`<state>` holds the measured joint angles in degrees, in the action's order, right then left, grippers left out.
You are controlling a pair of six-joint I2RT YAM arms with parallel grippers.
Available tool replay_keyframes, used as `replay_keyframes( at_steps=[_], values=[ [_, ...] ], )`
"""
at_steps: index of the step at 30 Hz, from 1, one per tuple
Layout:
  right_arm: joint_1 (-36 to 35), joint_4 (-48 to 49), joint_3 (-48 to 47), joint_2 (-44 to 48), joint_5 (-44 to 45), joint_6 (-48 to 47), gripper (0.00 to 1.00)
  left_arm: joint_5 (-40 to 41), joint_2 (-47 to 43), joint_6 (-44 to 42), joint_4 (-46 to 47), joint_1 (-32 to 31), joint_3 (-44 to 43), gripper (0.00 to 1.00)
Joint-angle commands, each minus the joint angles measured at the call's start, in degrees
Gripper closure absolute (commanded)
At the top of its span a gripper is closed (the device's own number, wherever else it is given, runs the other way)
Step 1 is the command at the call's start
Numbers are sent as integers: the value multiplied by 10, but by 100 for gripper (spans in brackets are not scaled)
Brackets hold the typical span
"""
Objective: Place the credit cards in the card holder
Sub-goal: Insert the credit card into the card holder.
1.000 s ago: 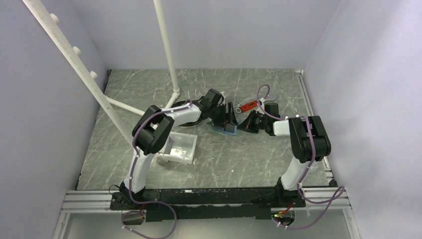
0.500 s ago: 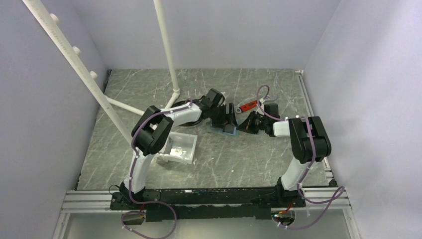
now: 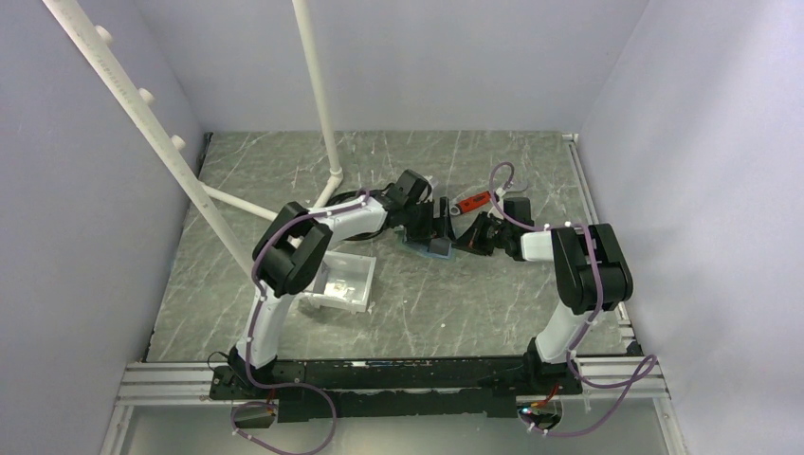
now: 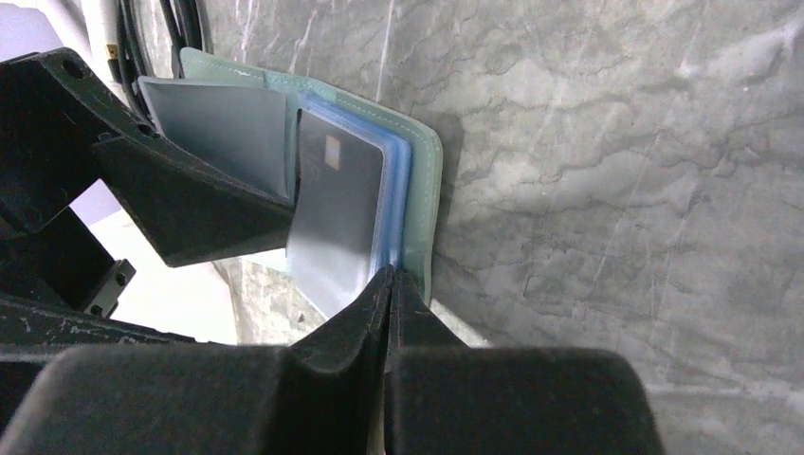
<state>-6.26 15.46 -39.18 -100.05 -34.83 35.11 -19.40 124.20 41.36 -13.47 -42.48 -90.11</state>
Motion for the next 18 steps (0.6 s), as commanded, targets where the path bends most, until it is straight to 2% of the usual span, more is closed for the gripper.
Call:
replay_keyframes(
  at_steps=[1, 5, 6, 8, 11, 18],
  values=[
    [-2, -20, 0, 30, 36, -19, 100, 0, -40, -21, -49, 8, 18, 13],
    [-2, -21, -3, 25, 35, -20, 100, -5, -65, -33, -61, 7, 15, 14],
    [-2, -20, -4, 24, 34, -20, 100, -3, -71, -32, -58, 8, 19, 17],
    [-2, -18, -4, 23, 29, -20, 100, -1, -76, -29, -42, 9, 26, 26],
    [-2, -10, -3, 28, 18, -20, 100, -10, -55, -29, -52, 12, 11, 52],
    [-2, -6, 2, 61, 1, -21, 98, 9, -32, -33, -41, 22, 18, 86]
  ],
)
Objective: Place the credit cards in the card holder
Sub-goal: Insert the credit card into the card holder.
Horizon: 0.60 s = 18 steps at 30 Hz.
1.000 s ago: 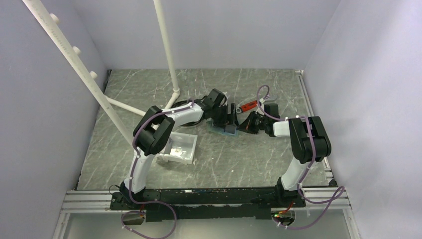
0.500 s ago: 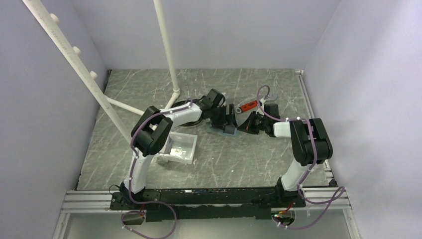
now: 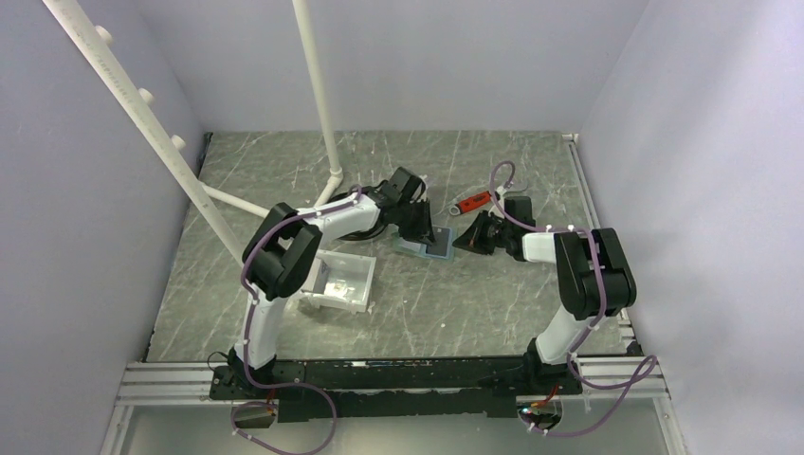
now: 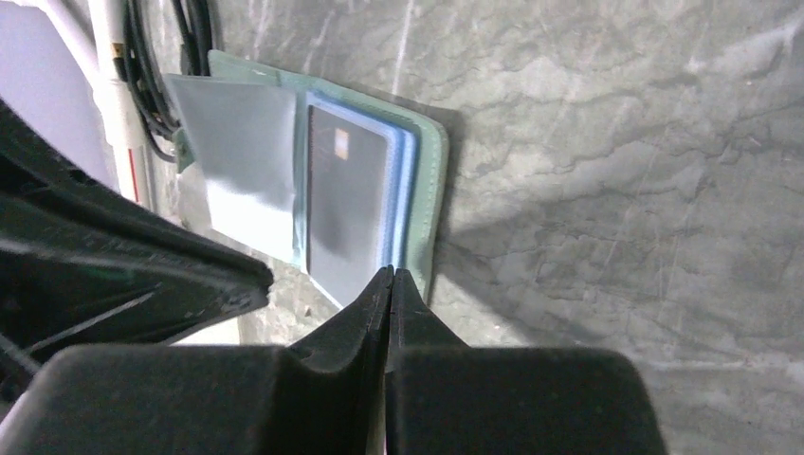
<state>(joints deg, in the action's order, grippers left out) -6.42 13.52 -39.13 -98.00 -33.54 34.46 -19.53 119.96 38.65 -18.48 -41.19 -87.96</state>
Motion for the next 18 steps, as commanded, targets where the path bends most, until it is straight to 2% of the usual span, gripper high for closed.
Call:
replay_keyframes(
  at_steps=[1, 8, 18],
  values=[
    [0, 15, 3, 43, -15, -13, 96, 15, 9, -6, 15, 11, 3, 87],
    [-1, 44, 11, 44, -47, 3, 88, 4, 28, 0, 39, 23, 20, 92],
    [-1, 69, 5, 2, -76, 18, 84, 0, 42, 10, 48, 29, 35, 96]
  ],
)
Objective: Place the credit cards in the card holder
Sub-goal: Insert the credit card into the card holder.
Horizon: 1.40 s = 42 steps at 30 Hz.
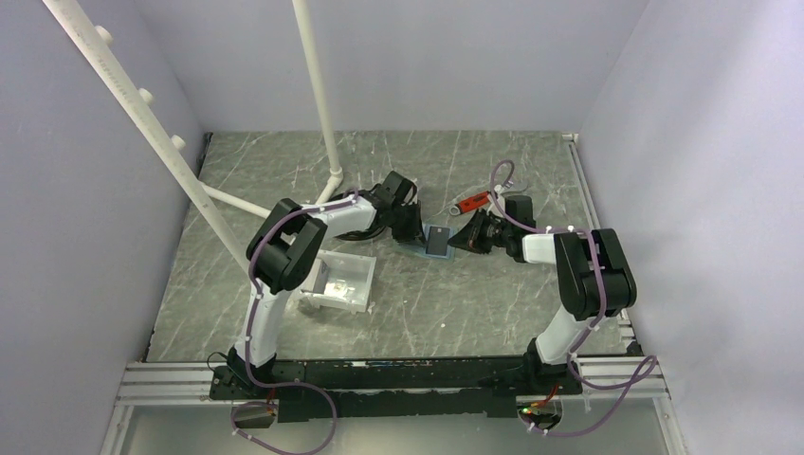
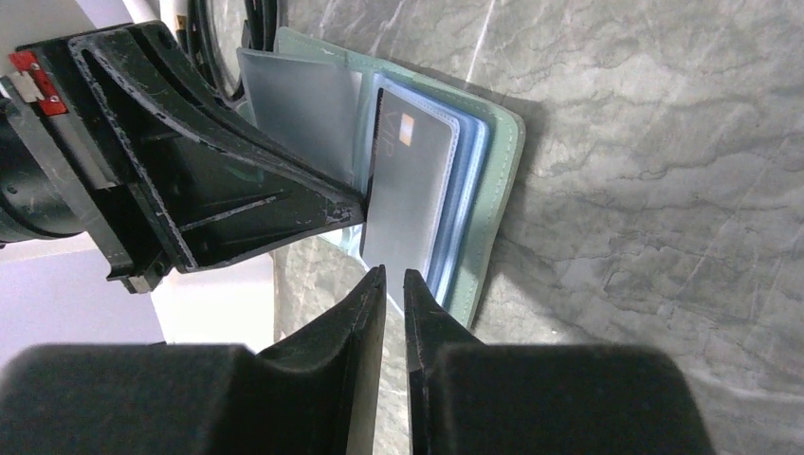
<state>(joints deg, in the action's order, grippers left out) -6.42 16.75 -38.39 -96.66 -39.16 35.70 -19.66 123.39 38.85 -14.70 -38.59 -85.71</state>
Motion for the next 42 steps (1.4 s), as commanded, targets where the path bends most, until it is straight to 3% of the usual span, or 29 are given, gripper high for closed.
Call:
replay_keyframes(
  at_steps=[1, 28, 42],
  values=[
    [-1, 40, -2, -13, -22, 6, 84, 0, 7, 9, 14, 3, 16, 96],
    [-4, 79, -4, -41, -54, 30, 79, -8, 6, 10, 25, 4, 29, 98],
    [-7, 256, 12, -99, -143, 154, 73, -23, -15, 10, 30, 5, 29, 93]
  ],
)
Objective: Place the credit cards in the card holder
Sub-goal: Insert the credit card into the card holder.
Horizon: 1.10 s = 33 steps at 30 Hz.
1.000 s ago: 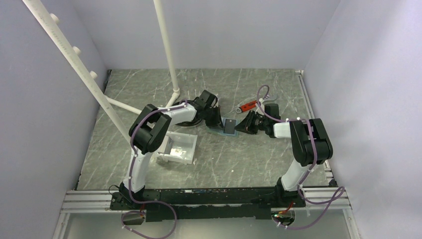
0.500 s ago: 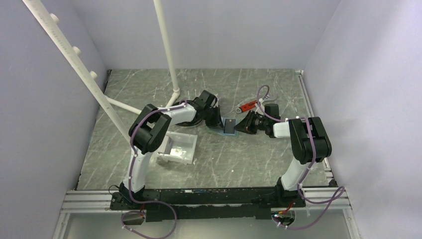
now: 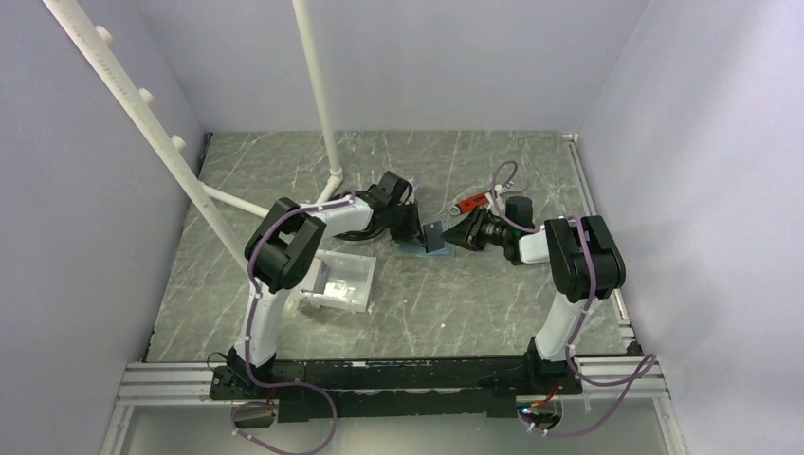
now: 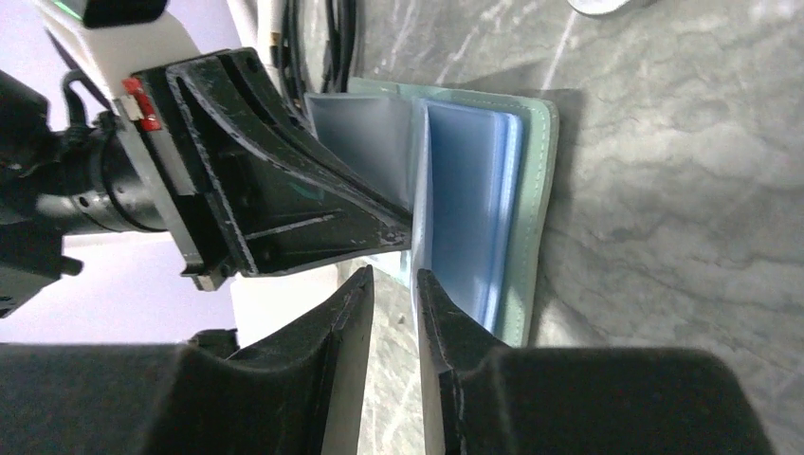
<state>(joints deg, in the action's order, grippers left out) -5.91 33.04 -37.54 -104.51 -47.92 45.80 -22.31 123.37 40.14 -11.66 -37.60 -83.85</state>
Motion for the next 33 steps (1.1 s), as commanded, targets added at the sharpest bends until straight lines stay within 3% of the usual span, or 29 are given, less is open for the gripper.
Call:
replay_keyframes(
  at_steps=[1, 10, 14, 18, 22, 26, 29, 33],
  values=[
    [-12, 103, 5, -23, -60, 60, 73, 4, -20, -5, -1, -5, 10, 92],
    [-32, 134, -7, -35, -68, 92, 72, -4, -84, -3, 0, 5, 42, 79],
    [-59, 121, -28, -39, -61, 94, 72, -3, -152, -4, -7, 14, 74, 67],
    [-94, 109, -52, -41, -46, 98, 72, 5, -232, -8, -33, 25, 108, 63],
    [-132, 66, -94, -54, -36, 80, 69, 39, -321, -26, -89, 42, 129, 55],
    [-112, -29, -109, -50, -26, 21, 66, 60, -392, -52, -161, 56, 129, 41],
    [-103, -145, -139, -40, 14, -60, 63, 83, -429, -73, -210, 63, 133, 36],
    [-104, -178, -140, -44, 68, -95, 65, 103, -468, -85, -257, 69, 148, 26]
  ],
)
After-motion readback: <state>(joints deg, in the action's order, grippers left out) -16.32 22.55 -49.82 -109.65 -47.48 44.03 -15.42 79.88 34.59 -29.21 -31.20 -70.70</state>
